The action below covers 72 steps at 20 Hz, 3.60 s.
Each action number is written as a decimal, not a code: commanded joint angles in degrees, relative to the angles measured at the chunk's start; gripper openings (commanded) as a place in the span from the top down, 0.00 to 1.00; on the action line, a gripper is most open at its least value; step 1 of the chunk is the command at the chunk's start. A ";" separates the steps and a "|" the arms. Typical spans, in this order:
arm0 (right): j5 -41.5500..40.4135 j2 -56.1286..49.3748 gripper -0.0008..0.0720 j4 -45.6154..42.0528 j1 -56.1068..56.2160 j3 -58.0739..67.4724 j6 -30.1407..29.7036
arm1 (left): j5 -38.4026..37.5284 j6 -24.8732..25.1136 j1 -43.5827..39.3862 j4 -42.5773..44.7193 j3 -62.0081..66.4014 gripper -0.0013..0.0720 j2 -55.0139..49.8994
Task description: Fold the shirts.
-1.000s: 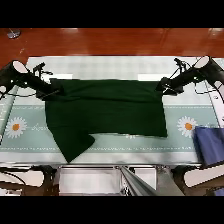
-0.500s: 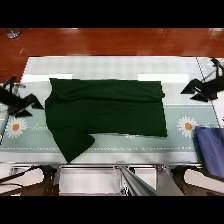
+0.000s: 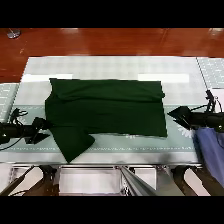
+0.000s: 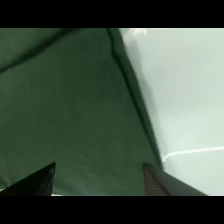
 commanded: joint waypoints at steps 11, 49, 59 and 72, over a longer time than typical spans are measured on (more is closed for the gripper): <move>6.40 1.22 0.13 -12.83 -11.15 -0.13 4.52 | 0.81 11.56 -11.50 -6.49 -4.33 0.96 -0.35; -6.73 -38.42 0.95 2.14 14.03 39.28 4.79 | 11.50 -0.59 -21.55 -4.70 47.67 0.96 -29.07; -8.24 -48.87 0.15 11.23 14.01 48.50 1.88 | 6.47 -2.40 -23.69 -4.39 58.64 0.12 -42.45; 4.68 -50.36 0.14 0.22 6.23 45.31 3.21 | 9.31 4.76 -10.99 0.72 37.20 0.03 -11.85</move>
